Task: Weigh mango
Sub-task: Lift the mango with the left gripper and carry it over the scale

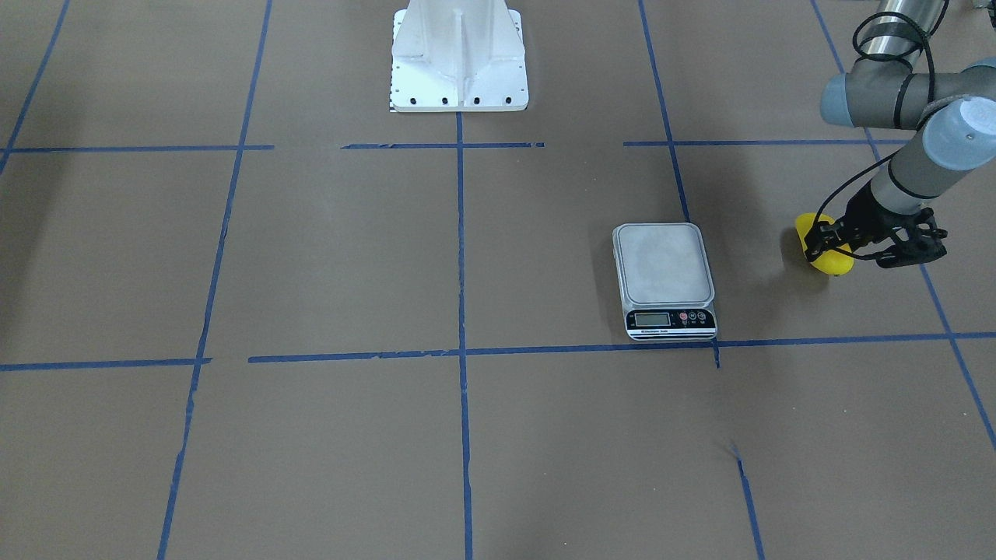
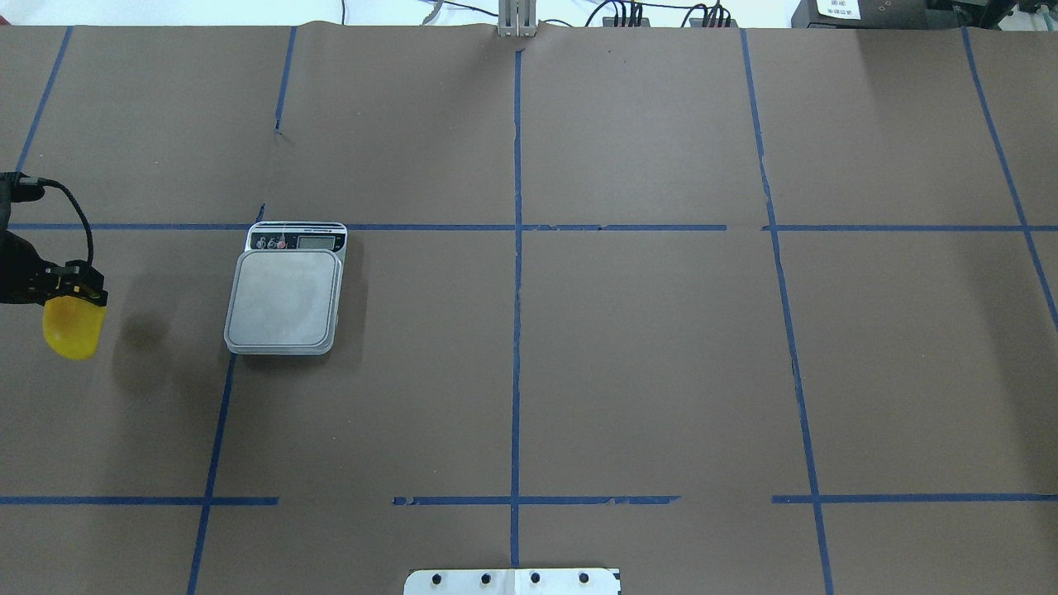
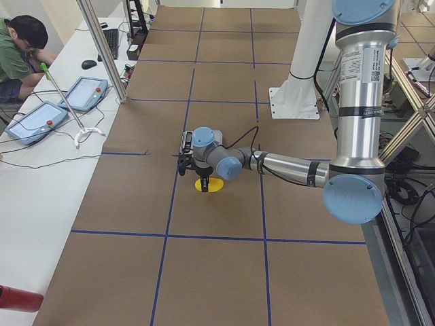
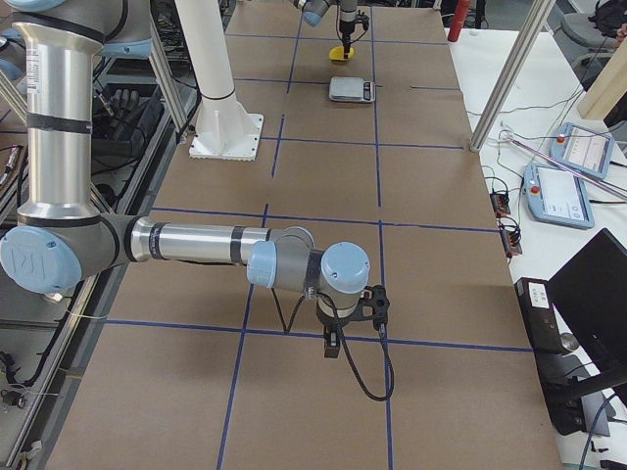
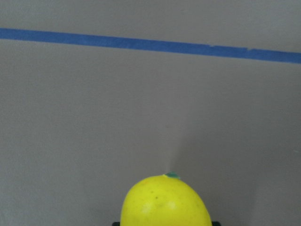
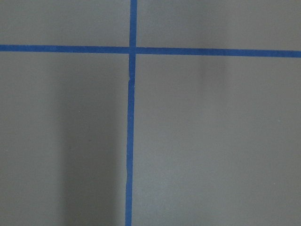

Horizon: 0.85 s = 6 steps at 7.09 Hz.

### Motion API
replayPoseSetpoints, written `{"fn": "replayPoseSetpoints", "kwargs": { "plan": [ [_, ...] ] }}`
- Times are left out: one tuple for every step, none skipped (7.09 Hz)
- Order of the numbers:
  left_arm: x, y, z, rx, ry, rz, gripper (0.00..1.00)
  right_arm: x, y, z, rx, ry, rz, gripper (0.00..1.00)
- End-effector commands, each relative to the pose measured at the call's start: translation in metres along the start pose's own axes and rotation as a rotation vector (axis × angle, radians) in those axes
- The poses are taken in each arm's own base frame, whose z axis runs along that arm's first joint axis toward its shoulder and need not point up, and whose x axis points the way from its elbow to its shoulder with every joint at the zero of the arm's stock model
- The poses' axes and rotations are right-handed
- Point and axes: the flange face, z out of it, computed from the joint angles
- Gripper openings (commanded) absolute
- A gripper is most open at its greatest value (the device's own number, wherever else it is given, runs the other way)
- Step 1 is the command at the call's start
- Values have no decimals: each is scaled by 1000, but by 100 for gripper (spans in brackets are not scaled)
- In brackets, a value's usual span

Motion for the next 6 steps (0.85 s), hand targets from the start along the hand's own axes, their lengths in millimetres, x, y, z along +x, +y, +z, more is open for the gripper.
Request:
{"fn": "replayPoseSetpoints", "kwargs": {
  "plan": [
    [53, -23, -67, -26, -55, 25, 0, 0, 0, 0, 0, 0, 0, 100],
    [90, -49, -84, -23, -63, 15, 0, 0, 0, 0, 0, 0, 0, 100],
    [109, -60, -83, -29, -52, 4, 0, 0, 0, 0, 0, 0, 0, 100],
    [127, -71, -78, -23, -41, -47, 0, 0, 0, 0, 0, 0, 0, 100],
    [161, -65, -65, -39, -25, -63, 0, 0, 0, 0, 0, 0, 0, 100],
    [189, -54, -53, -60, -18, -66, 0, 0, 0, 0, 0, 0, 0, 100]
  ]
}}
